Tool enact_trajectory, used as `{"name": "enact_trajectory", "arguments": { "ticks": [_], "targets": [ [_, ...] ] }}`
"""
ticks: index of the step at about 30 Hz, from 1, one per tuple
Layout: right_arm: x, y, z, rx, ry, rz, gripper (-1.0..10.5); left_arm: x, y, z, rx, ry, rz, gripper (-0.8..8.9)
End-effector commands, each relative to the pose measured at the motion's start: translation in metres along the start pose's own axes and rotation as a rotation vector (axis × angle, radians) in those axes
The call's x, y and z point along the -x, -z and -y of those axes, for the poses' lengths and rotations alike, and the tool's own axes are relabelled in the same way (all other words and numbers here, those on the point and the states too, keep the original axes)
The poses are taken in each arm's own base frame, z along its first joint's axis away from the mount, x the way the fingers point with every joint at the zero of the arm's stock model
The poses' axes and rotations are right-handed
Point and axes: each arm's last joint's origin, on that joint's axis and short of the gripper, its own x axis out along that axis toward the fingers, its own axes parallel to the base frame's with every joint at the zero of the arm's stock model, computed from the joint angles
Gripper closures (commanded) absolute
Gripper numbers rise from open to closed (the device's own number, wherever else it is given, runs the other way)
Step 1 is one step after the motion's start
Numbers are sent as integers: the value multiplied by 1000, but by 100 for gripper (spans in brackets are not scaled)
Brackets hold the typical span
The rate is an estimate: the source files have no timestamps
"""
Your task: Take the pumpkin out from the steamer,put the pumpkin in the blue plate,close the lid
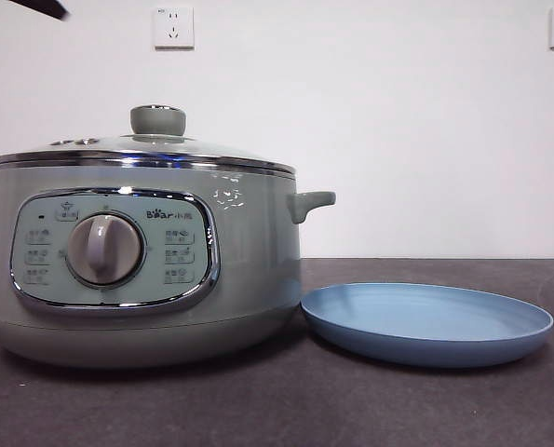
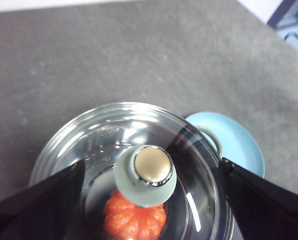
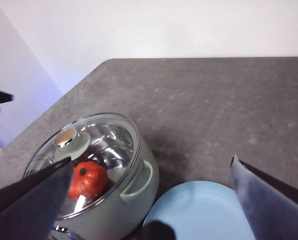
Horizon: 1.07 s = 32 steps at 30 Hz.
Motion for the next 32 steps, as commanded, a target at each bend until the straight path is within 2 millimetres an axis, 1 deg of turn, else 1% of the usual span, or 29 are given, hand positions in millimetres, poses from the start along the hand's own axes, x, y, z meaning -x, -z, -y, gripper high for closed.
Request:
{"name": "enact_trajectory", "arguments": {
  "ticks": [1,5,8,11,14,18,19,20,22,23,25,32],
  "targets": [
    [0,1,0,-13,-2,-12,382,-22,-4,5,-37,-8,-76,366],
    [0,4,0,-27,1,-36,382,-53,-5,9,-69,-44,-186,366],
    [0,6,0,-38,2,-53,382,-73,-2,12,-87,-55,-233,366],
    [0,6,0,-43,3,-61,382,-88,2,13,-95,-68,-279,366],
    [0,7,0,-44,3,-63,383,-99,6,13,-104,-72,-312,366],
    [0,7,0,-44,3,-64,383,-105,8,15,-128,-65,-331,380],
    [0,7,0,-44,3,-64,383,-106,8,16,-130,-66,-332,399],
    [0,7,0,-44,3,-64,383,-106,9,16,-133,-64,-332,460],
    [0,7,0,-44,3,-64,383,-106,9,18,-140,-62,-335,600],
    [0,7,0,-44,3,-64,383,-106,9,18,-148,-60,-337,692],
    [0,7,0,-44,3,-64,383,-106,10,17,-164,-63,-342,822],
    [0,7,0,-44,3,-64,383,-106,8,17,-199,-73,-327,822]
  ]
}}
